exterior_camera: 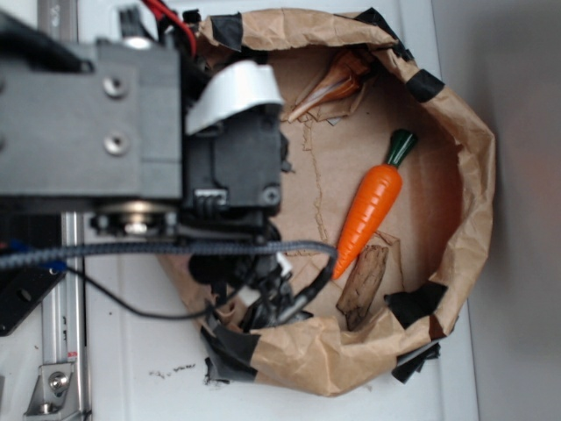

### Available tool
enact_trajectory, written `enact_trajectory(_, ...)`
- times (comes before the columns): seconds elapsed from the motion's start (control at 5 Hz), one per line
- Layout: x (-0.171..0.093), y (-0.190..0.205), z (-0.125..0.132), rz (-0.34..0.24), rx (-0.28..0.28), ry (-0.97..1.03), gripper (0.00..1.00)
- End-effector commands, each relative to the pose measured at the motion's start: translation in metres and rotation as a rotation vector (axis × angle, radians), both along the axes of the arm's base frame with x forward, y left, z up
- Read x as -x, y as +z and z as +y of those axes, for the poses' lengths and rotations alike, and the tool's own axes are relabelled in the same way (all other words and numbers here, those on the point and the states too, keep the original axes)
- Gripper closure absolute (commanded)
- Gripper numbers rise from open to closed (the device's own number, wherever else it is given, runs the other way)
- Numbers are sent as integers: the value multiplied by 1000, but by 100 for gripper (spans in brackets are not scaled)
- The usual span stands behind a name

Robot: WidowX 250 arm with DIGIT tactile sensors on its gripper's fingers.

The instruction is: Grab the wood chip.

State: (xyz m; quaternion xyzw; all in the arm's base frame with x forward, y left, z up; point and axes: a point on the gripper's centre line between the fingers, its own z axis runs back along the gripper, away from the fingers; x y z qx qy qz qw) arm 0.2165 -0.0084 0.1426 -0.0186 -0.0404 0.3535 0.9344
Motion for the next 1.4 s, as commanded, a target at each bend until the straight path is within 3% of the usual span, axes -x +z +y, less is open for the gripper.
enact_trajectory(0.0,-54,-33,12,18,25,97,0)
enact_trajectory(0.2,-73,-55,-6,58,21,99,0)
enact_trajectory(0.4,-76,-78,-21,87,60,179,0)
enact_trajectory(0.6,-70,-106,-44,135,135,220,0)
enact_trajectory(0.8,-57,-106,-51,57,195,209,0)
enact_trajectory(1.2,-62,-108,-54,38,212,199,0)
